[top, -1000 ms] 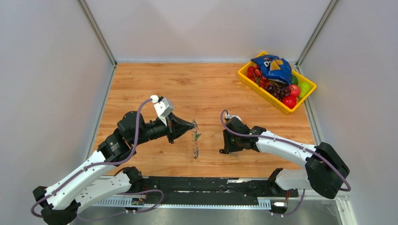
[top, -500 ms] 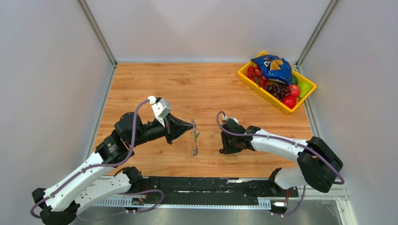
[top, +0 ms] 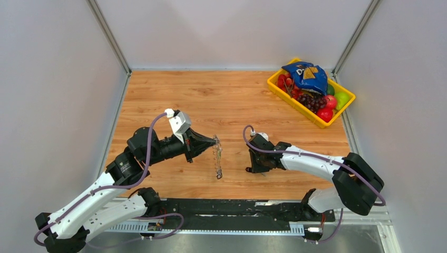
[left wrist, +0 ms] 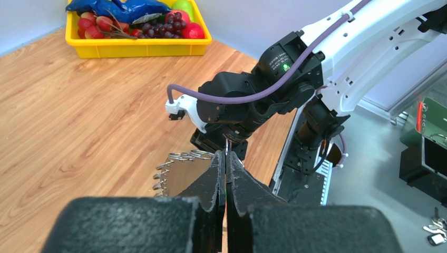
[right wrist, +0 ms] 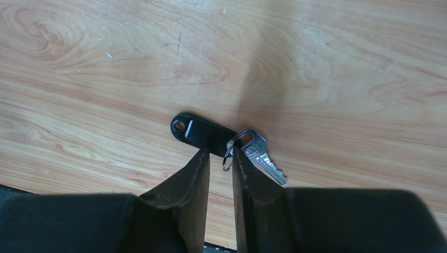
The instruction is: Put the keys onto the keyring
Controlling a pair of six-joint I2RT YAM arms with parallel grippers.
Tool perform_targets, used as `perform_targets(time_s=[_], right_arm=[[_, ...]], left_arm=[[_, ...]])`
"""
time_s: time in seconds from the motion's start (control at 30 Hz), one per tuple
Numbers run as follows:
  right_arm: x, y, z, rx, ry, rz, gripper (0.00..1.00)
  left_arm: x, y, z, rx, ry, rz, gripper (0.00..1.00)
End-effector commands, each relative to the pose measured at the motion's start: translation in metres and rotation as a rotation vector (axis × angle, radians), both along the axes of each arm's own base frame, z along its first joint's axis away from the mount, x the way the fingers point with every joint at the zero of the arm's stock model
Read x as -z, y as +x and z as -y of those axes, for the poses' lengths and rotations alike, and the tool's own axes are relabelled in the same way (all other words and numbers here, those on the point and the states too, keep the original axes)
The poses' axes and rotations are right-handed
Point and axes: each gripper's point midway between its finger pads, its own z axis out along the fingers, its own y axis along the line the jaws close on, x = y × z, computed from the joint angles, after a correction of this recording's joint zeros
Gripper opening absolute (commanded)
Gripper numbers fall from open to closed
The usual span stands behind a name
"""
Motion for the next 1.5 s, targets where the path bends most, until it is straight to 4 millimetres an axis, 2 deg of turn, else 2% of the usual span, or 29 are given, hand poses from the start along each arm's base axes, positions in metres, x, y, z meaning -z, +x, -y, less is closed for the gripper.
perform_targets(time_s=[0.0, 0.3, 0.57, 0.9, 1.47], right_arm=[[-0.009, 0.008, -0.008, 0.026, 0.026, 0.031, 0.24], [-0.015, 0.007, 0.0, 0.045, 0.018, 0.051, 0.15], [-0.015, 0.007, 0.004, 0.053, 0.001, 0.055, 0.03], [-0.01, 0.006, 0.012, 0.059, -0.034, 0.056, 0.0], [-0.062, 0.018, 0.003, 0.06, 0.087, 0.179, 0.0]], left_arm=[[-0.024, -0.003, -0.002, 0.008, -0.045, 0.067, 0.0], [-0.023, -0.003, 0.0, 0.016, -0.053, 0.061, 0.0], [-0.024, -0.004, 0.0, 0.02, -0.057, 0.062, 0.0], [-0.025, -0.004, 0.0, 0.019, -0.061, 0.06, 0.0], [-0.028, -0.004, 0.004, 0.032, -0.076, 0.056, 0.0]])
